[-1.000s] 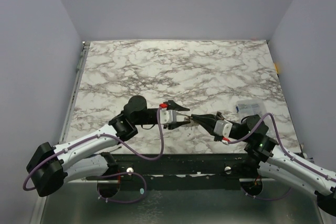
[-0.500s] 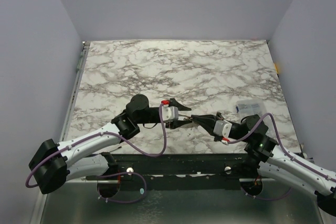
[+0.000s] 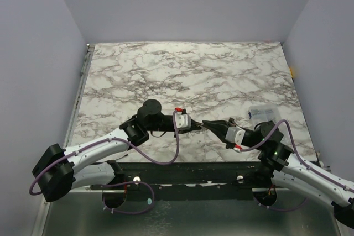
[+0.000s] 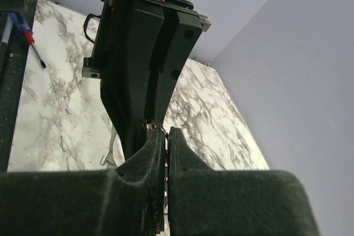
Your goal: Put the keys on the keyring
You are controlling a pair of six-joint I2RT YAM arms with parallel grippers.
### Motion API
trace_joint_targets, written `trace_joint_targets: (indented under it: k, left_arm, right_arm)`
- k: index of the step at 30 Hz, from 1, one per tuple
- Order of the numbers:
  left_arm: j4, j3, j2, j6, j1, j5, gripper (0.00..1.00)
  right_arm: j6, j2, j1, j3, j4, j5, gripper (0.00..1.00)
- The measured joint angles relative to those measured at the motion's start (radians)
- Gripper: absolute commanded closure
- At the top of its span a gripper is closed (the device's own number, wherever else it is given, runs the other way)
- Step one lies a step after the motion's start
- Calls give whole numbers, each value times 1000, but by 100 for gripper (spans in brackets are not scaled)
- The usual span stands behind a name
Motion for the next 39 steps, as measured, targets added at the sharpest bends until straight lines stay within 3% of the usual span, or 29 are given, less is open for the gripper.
trace_joint_targets:
  k: [4, 12, 18, 31, 39]
  left_arm:
    - [-12, 8, 0, 0, 0, 2, 100]
    - [-95, 60, 8, -1, -2, -3, 100]
    - [-165, 101, 26, 14, 0, -37, 100]
    - [-348, 170, 106, 67, 0, -111, 100]
    - [-411, 193, 157, 68, -37, -102, 100]
  right_arm:
    - [0, -4, 0, 0, -3, 1, 99]
    - [-8, -3, 0, 14, -23, 3, 58]
    - [-21, 15, 1, 87, -133, 2, 45]
    - [-159, 159, 1, 410, -667, 30, 40]
    - [-207, 245, 1, 445, -848, 53, 43]
